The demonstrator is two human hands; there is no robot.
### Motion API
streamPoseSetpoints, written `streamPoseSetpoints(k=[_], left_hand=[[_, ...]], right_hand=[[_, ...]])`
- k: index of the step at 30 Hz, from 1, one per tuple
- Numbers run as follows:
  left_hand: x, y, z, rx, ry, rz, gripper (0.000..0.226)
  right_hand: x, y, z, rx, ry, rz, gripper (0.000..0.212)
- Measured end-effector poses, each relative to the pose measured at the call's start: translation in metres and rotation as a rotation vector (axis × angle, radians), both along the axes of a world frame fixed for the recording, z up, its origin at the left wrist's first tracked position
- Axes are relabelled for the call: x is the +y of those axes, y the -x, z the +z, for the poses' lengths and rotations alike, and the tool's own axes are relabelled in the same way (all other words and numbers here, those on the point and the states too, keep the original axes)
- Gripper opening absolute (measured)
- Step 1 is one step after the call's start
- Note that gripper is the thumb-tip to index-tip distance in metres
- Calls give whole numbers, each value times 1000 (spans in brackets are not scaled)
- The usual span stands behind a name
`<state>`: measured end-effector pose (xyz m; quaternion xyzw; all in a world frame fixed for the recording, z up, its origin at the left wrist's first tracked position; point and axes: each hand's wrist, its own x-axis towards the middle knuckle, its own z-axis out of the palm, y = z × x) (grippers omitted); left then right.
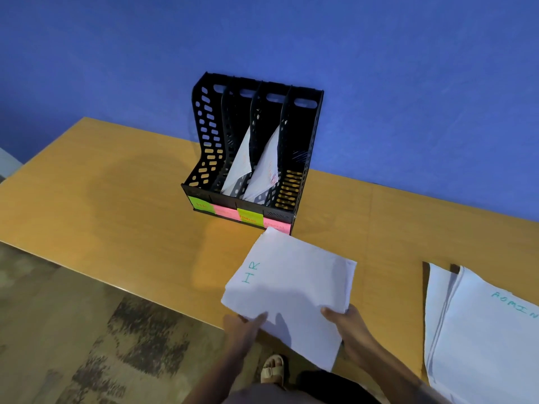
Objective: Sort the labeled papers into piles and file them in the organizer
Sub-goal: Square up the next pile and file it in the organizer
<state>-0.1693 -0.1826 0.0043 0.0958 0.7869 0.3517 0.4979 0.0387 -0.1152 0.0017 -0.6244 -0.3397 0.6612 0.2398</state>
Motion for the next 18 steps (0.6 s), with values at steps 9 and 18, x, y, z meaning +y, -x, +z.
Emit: streamPoseSetpoints(k=[9, 18], left_hand=[[43, 86, 10, 110, -214, -146, 92], [53, 52, 25, -162, -462, -120, 11]], right_hand=[[41, -61, 39, 154, -27, 281, 53], [45, -28, 56, 24, -176, 225, 43]])
